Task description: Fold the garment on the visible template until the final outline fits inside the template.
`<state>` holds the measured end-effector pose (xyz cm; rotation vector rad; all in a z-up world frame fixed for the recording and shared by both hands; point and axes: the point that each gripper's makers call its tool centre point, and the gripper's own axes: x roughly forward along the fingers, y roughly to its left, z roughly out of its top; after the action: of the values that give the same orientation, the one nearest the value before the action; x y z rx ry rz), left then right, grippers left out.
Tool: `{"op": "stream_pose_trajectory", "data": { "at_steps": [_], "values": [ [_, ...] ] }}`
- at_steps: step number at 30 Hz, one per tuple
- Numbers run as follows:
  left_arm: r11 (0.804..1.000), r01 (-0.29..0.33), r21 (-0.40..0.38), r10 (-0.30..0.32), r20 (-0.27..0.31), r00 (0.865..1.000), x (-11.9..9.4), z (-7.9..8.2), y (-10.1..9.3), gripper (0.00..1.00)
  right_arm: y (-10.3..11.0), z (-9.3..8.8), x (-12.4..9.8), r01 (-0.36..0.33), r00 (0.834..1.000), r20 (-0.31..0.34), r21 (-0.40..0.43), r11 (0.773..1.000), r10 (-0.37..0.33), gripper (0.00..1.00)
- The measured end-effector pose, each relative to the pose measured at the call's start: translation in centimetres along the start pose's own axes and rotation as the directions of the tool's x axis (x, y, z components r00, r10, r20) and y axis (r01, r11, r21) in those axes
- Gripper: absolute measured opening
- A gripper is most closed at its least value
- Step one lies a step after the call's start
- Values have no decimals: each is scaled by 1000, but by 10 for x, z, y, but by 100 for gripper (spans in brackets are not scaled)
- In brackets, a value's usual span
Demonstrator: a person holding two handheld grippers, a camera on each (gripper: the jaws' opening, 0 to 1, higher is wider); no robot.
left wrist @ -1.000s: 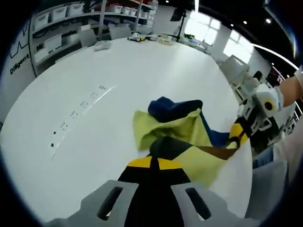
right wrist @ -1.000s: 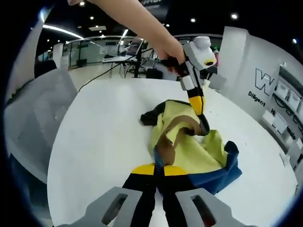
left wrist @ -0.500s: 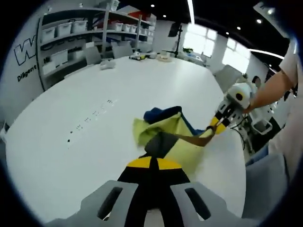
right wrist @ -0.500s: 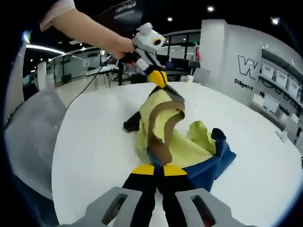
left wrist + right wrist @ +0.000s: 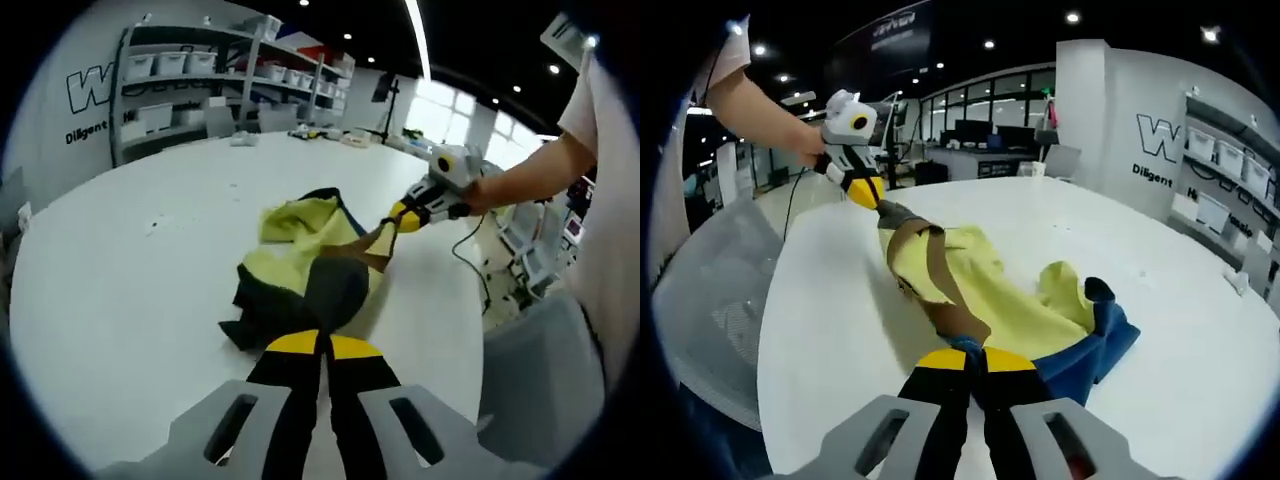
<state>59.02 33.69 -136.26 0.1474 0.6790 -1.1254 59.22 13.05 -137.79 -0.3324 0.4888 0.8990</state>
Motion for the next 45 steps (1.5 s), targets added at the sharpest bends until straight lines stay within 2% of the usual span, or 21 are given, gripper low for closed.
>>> {"op": "stream_pose_trajectory", "data": {
  "at_steps": [5, 7, 10, 13, 16, 19, 21, 23, 25, 27, 28, 29, 30, 31, 32, 33, 36, 38, 40, 45],
  "values": [
    [1000, -5, -22, 4, -31, 1000, 8, -28, -11, 2, 16, -12, 2, -51, 997, -70, -98, 994, 44, 0],
    [999, -37, -15, 36, -56, 998, 9, -36, -8, 8, 21, -16, 2, -64, 995, -79, -115, 991, 55, 0],
    [997, -59, -45, 59, -11, 998, 5, -25, -4, 23, 26, -22, 3, -77, 993, -94, -122, 990, 66, 0],
    [998, -55, -38, 56, 21, 998, 8, -9, -6, 24, 28, -26, 3, -83, 992, -107, -124, 989, 70, 2],
    [1000, -9, 28, 10, -2, 1000, 24, -3, -17, 24, 28, -28, 4, -82, 991, -111, -118, 990, 69, 2],
    [993, 41, 113, -34, -72, 997, 43, -13, -33, 27, 28, -35, 6, -84, 990, -123, -107, 991, 70, 3],
    [980, 75, 184, -51, -131, 990, 53, -25, -45, 29, 28, -37, 5, -85, 989, -131, -110, 990, 70, 5],
    [958, 103, 266, -54, -184, 981, 58, -36, -55, 31, 27, -39, 5, -86, 988, -136, -112, 990, 71, 6],
    [928, 84, 364, 3, -232, 973, 61, -47, -52, 35, 27, -42, 5, -89, 987, -142, -115, 989, 73, 6],
    [913, 87, 399, 21, -259, 966, 66, -57, -52, 31, 27, -43, 5, -91, 987, -143, -116, 989, 74, 5],
    [906, 68, 417, 48, -261, 964, 68, -58, -49, 28, 26, -43, 5, -90, 987, -143, -116, 989, 73, 5],
    [896, 44, 442, 79, -255, 964, 71, -58, -46, 25, 26, -43, 5, -91, 987, -144, -118, 989, 73, 5],
    [893, 46, 449, 79, -255, 964, 74, -58, -47, 22, 26, -43, 5, -91, 987, -145, -118, 989, 73, 5],
    [886, 13, 463, 116, -250, 961, 76, -57, -41, 20, 25, -44, 6, -92, 987, -145, -120, 989, 74, 6],
    [884, 6, 467, 124, -247, 961, 76, -56, -39, 18, 25, -45, 6, -93, 986, -147, -122, 988, 75, 6],
    [900, -17, 435, 131, -232, 964, 78, -53, -37, 13, 25, -46, 5, -96, 985, -153, -126, 987, 76, 6],
    [908, -10, 418, 116, -229, 967, 77, -51, -40, 1, 25, -48, 5, -104, 983, -164, -143, 984, 80, 6],
    [908, -11, 418, 113, -221, 969, 74, -47, -40, 0, 26, -48, 4, -111, 982, -170, -167, 980, 82, 7],
    [921, -5, 389, 97, -216, 971, 69, -45, -41, 0, 28, -51, 4, -125, 979, -180, -188, 974, 90, 7],
    [929, -36, 368, 106, -174, 979, 54, -31, -38, 0, 35, -58, 3, -161, 971, -215, -286, 944, 101, 15]
  ]
}}
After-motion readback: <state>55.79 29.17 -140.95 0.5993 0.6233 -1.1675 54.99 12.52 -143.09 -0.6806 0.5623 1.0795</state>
